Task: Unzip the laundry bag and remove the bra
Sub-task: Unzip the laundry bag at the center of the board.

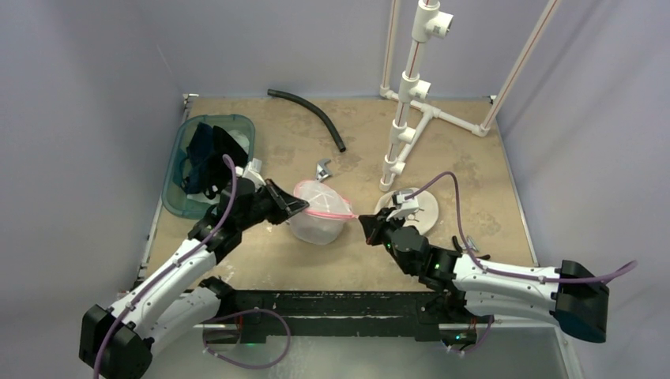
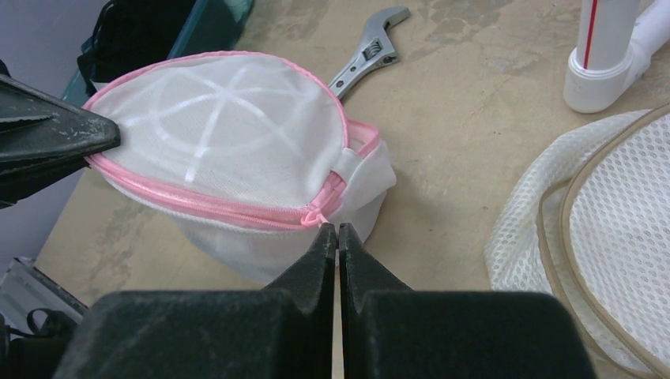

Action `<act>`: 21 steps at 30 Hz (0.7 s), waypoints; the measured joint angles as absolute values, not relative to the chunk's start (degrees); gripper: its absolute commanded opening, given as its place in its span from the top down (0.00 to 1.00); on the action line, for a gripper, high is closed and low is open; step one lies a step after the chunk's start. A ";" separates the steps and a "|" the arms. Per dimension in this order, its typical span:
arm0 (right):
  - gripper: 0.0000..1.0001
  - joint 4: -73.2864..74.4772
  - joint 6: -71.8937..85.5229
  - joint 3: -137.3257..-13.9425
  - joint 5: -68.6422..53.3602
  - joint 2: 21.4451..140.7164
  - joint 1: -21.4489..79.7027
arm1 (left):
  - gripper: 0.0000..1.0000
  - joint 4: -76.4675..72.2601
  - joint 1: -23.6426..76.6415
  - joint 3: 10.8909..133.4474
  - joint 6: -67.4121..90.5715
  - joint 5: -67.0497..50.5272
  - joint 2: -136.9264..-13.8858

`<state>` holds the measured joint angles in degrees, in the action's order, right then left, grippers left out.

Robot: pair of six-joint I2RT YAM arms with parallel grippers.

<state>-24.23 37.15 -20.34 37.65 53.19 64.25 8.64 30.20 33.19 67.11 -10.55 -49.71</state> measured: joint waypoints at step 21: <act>1.00 -22.44 34.85 -20.53 36.45 51.31 64.16 | 0.21 16.84 35.77 39.11 69.73 -3.57 -39.99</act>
